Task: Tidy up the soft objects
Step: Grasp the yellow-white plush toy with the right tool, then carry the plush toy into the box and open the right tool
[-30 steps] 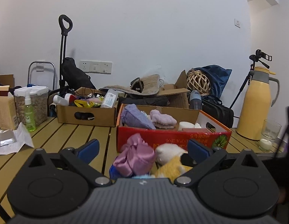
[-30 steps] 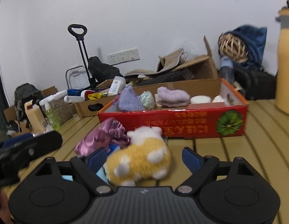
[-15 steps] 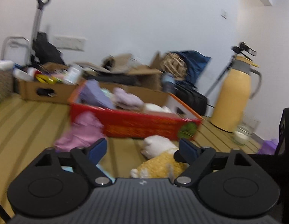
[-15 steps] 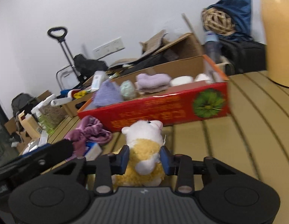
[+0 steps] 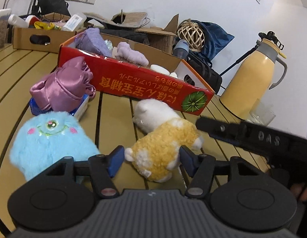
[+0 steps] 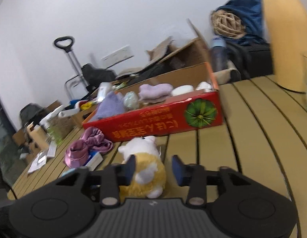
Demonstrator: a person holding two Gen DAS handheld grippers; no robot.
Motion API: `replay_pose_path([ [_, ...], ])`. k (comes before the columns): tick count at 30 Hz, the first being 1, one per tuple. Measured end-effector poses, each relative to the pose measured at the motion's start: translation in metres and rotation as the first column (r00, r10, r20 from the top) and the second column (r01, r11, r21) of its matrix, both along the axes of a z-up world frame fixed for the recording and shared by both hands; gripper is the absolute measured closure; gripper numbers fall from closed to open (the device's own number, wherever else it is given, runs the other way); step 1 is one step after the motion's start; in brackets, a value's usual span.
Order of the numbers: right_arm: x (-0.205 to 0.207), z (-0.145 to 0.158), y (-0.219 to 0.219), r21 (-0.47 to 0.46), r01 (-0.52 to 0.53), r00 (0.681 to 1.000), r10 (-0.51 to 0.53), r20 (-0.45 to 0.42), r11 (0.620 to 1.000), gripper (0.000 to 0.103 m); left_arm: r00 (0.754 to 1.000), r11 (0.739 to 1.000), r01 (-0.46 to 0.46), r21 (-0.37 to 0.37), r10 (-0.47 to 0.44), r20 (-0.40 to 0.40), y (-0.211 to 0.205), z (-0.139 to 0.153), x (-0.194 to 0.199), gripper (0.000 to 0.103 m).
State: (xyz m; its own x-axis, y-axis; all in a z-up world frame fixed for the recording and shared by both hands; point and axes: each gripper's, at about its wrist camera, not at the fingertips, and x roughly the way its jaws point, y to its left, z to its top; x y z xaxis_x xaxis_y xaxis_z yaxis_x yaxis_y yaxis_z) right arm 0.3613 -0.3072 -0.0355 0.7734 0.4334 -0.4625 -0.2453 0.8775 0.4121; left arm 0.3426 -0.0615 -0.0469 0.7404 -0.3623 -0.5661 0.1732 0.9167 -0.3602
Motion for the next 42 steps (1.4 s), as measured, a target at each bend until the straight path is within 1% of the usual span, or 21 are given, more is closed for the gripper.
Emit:
replay_pose_path([
  [3,0.021,-0.003,0.003,0.016,-0.03,0.999,0.031,-0.036,0.999,0.055,1.0,1.0,-0.02,-0.003,0.02,-0.011,0.007,0.002,0.002,0.041],
  [5,0.029,-0.007,0.003,0.054,-0.045,0.996,0.048,-0.071,0.998,0.055,0.999,0.999,-0.035,-0.002,0.035,-0.006,0.01,0.006,0.0,0.043],
  [6,0.028,-0.008,0.003,0.084,-0.047,0.995,0.054,-0.08,0.995,0.056,0.998,0.998,-0.055,0.002,0.056,-0.004,0.012,0.007,-0.002,0.049],
  [7,0.027,-0.009,0.003,0.107,-0.053,0.994,0.063,-0.092,0.993,0.056,0.997,0.997,-0.08,0.005,0.08,-0.002,0.014,0.009,-0.004,0.059],
  [8,0.024,-0.009,0.003,0.122,-0.068,0.991,0.081,-0.108,0.99,0.057,0.996,0.996,-0.086,-0.01,0.086,-0.005,0.017,0.01,-0.006,0.06],
  [10,0.019,-0.013,0.007,0.146,-0.096,0.986,0.114,-0.119,0.985,0.057,0.997,0.996,-0.062,-0.071,0.058,-0.049,0.021,0.008,-0.003,0.059],
  [11,0.019,-0.016,0.011,0.146,-0.101,0.985,0.12,-0.122,0.984,0.057,0.996,0.995,-0.054,-0.087,0.048,-0.069,0.021,0.006,-0.001,0.059],
  [14,0.021,-0.019,0.019,0.114,-0.079,0.989,0.093,-0.118,0.99,0.058,0.996,0.992,-0.073,-0.103,0.067,-0.063,0.02,0.005,0.001,0.06],
  [16,0.023,-0.018,0.02,0.109,-0.073,0.99,0.085,-0.11,0.991,0.063,0.995,0.988,-0.087,-0.124,0.079,-0.067,0.022,0.005,0.003,0.064],
  [18,0.018,-0.013,0.02,0.097,-0.071,0.991,0.081,-0.108,0.993,0.068,0.997,0.986,-0.071,-0.152,0.066,-0.035,0.023,0.013,-0.003,0.066],
  [22,-0.008,0.021,0.014,0.083,-0.033,0.999,0.034,-0.007,0.996,0.069,0.997,0.984,-0.001,-0.177,0.015,0.077,0.019,0.047,-0.003,0.066],
  [24,-0.008,0.044,0.011,0.085,-0.011,0.998,0.006,0.061,0.996,0.069,0.994,0.979,0.025,-0.2,-0.002,0.113,0.02,0.07,0.017,0.065],
  [26,0.009,0.063,0.01,0.081,-0.006,0.994,-0.003,0.11,0.997,0.069,0.993,0.974,0.015,-0.226,0.012,0.12,0.023,0.086,0.043,0.065],
  [29,0.057,0.081,0.013,0.109,-0.004,0.995,-0.007,0.097,0.994,0.069,0.993,0.976,-0.019,-0.218,0.045,0.111,0.027,0.097,0.088,0.065],
  [32,0.107,0.088,0.029,0.062,0.001,0.997,-0.006,0.081,0.998,0.069,0.997,0.971,-0.059,-0.232,0.067,0.024,0.037,0.088,0.14,0.065],
  [33,0.122,0.087,0.035,0.039,0.001,0.998,-0.004,0.068,0.999,0.069,0.997,0.969,-0.082,-0.231,0.08,-0.016,0.04,0.082,0.155,0.065],
  [34,0.138,0.082,0.04,0.036,0.006,0.999,-0.007,0.041,0.999,0.069,0.996,0.975,-0.088,-0.204,0.081,-0.042,0.046,0.076,0.166,0.065],
  [38,0.186,0.047,0.066,0.0,0.012,0.995,-0.012,-0.099,1.0,0.07,0.984,0.994,-0.087,-0.06,0.076,-0.161,0.051,0.051,0.202,0.067],
  [39,0.191,0.038,0.07,-0.012,0.016,0.991,-0.018,-0.136,1.0,0.071,0.984,0.995,-0.084,-0.051,0.075,-0.162,0.056,0.047,0.203,0.066],
  [41,0.192,0.027,0.079,-0.073,0.015,0.988,-0.026,-0.152,0.997,0.077,0.989,0.998,-0.06,0.004,0.06,-0.131,0.06,0.047,0.203,0.061],
  [42,0.192,0.023,0.083,-0.111,0.016,0.988,-0.033,-0.153,0.994,0.072,0.99,0.997,-0.073,0.024,0.076,-0.122,0.062,0.048,0.202,0.055],
])
